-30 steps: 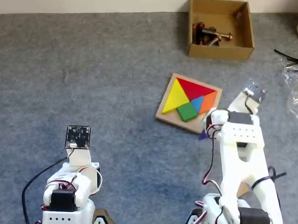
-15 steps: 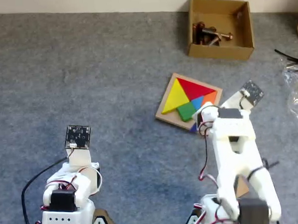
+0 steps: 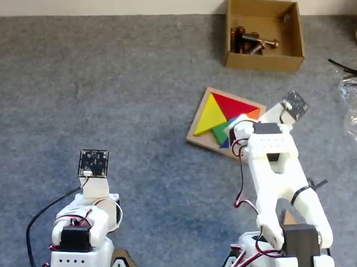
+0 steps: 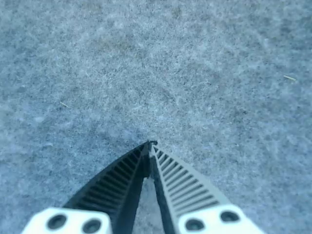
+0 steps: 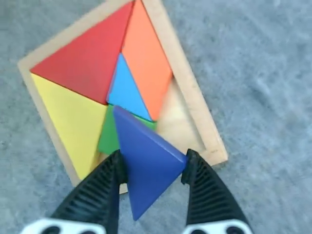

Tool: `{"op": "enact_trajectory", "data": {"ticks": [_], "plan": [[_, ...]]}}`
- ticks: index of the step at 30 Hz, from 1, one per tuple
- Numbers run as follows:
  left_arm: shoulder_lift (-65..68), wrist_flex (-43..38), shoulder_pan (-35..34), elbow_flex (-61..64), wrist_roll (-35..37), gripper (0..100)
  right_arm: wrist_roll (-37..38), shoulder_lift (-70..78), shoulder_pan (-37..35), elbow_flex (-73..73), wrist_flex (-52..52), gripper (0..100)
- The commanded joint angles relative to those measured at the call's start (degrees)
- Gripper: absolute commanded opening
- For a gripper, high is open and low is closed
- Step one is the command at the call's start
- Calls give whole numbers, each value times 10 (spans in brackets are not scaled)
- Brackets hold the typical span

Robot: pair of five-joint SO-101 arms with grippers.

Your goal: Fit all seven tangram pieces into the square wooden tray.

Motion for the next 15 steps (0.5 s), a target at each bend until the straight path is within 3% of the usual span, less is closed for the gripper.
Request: {"op": "enact_trajectory", "data": {"ticks": [1,6,15], "plan": [[-4,-2,9,11,4,5,-8,-3,-3,-30,-15,6],[-4,-2,9,11,4,5,-85,8,-3,-30,-15,6],[-4,-2,9,11,4,5,-149,54,1,-34,-15,6]]}}
